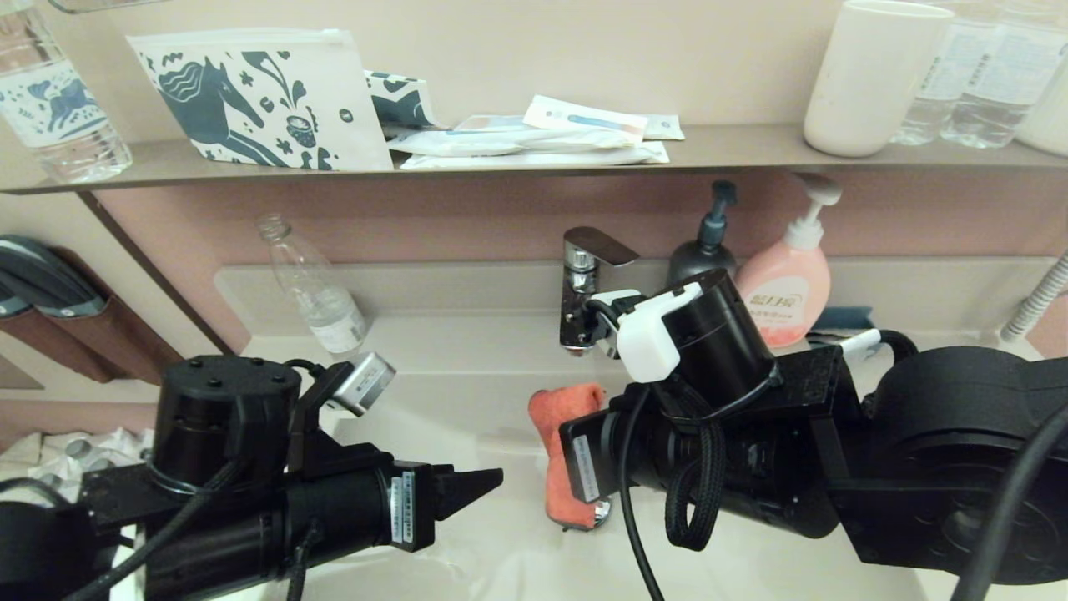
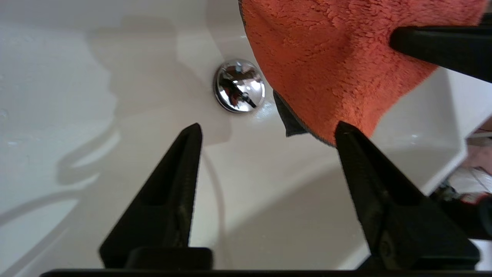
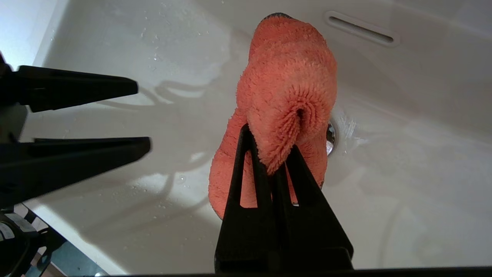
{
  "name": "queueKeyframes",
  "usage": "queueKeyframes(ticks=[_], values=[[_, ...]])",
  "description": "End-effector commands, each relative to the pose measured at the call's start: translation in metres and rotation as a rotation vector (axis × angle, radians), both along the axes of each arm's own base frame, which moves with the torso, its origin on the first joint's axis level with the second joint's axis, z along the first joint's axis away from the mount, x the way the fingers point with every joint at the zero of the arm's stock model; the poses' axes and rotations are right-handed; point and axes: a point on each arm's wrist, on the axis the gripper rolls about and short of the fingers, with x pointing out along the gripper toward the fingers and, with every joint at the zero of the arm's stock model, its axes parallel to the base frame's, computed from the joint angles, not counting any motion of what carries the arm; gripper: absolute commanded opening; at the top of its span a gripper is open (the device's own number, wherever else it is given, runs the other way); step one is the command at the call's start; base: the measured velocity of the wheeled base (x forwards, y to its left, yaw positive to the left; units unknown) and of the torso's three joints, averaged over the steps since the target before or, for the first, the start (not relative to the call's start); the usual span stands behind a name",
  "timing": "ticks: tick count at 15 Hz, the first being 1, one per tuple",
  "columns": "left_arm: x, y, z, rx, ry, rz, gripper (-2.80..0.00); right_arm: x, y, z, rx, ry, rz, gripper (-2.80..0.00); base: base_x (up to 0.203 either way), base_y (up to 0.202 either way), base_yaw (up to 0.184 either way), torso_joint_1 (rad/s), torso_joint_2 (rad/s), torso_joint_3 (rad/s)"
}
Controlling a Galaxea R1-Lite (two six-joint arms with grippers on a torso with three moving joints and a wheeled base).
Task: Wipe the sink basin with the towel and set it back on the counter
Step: Wipe the sink
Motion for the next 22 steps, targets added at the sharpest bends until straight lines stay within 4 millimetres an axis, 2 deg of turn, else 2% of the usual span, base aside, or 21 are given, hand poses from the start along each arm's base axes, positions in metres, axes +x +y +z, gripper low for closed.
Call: queueKeyframes(ticks=[1, 4, 12, 16, 20, 22], values=[[0.004, -0.008, -0.003, 0.026, 0.001, 0.009, 0.0, 0.003, 0.005, -0.003, -0.005, 0.003, -0.001, -2.8, 0.0, 0.0, 0.0, 0.0, 0.0, 0.0], [-0.003, -0.015, -0.003, 0.05, -0.014, 0.002, 0.0, 0.01, 0.015, -0.011, -0.017, 0.011, -0.003, -2.8, 0.0, 0.0, 0.0, 0.0, 0.0, 0.0], [0.007, -0.027, -0.011, 0.181, -0.077, 0.021, 0.0, 0.024, 0.033, -0.016, -0.005, 0.004, -0.006, -2.8, 0.0, 0.0, 0.0, 0.0, 0.0, 0.0], [0.011, -0.037, -0.003, 0.173, -0.112, 0.035, 0.0, 0.026, 0.04, -0.015, 0.006, -0.003, 0.0, -2.8, 0.0, 0.0, 0.0, 0.0, 0.0, 0.0], [0.019, -0.05, -0.009, 0.162, -0.148, 0.096, 0.0, 0.027, 0.046, -0.012, 0.013, -0.022, -0.011, -2.8, 0.0, 0.0, 0.0, 0.0, 0.0, 0.0], [0.016, -0.054, -0.009, 0.136, -0.143, 0.108, 0.0, 0.027, 0.047, -0.009, 0.025, -0.029, -0.011, -2.8, 0.0, 0.0, 0.0, 0.0, 0.0, 0.0]])
